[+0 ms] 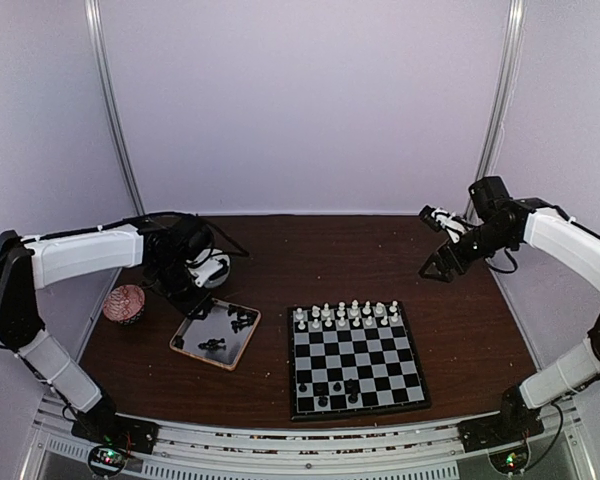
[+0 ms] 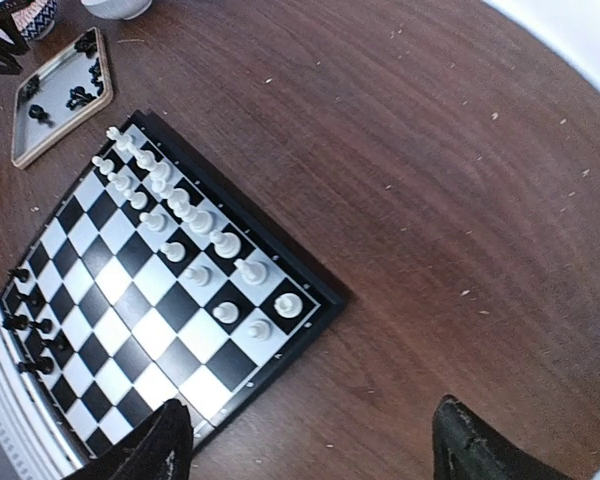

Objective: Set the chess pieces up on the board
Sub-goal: Pick up the queen from the storage box.

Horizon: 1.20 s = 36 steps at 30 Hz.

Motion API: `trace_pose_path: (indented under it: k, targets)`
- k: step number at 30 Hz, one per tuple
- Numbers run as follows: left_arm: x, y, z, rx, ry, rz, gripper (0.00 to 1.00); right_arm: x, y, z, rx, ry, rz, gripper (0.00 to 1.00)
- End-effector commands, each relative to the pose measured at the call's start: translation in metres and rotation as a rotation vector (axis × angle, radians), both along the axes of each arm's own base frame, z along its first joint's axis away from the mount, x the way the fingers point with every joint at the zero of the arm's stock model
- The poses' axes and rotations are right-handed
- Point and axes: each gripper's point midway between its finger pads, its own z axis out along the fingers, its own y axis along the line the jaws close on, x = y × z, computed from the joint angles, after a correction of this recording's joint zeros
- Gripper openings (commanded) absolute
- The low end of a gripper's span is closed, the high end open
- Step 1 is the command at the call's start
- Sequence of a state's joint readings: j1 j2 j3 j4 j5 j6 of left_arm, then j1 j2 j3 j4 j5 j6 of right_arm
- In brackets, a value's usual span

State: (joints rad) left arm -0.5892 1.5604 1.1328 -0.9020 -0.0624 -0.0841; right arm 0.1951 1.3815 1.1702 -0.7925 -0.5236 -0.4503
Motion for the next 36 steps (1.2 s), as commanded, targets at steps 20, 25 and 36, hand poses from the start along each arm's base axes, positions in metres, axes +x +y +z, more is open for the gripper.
trace_pose_path:
  k: [20, 25, 36]
  targets:
    - [0.052, -0.081, -0.023, -0.138, -0.005, -0.318, 0.25, -0.026, 0.027, -0.037, 0.133, 0.186, 0.125, 0.67]
    - [0.048, -0.080, -0.041, -0.109, 0.031, -0.323, 0.28, -0.029, 0.027, -0.041, 0.128, 0.206, 0.132, 0.66]
    - [0.032, -0.087, -0.065, -0.097, 0.109, -0.370, 0.28, -0.030, 0.028, -0.047, 0.126, 0.238, 0.137, 0.66]
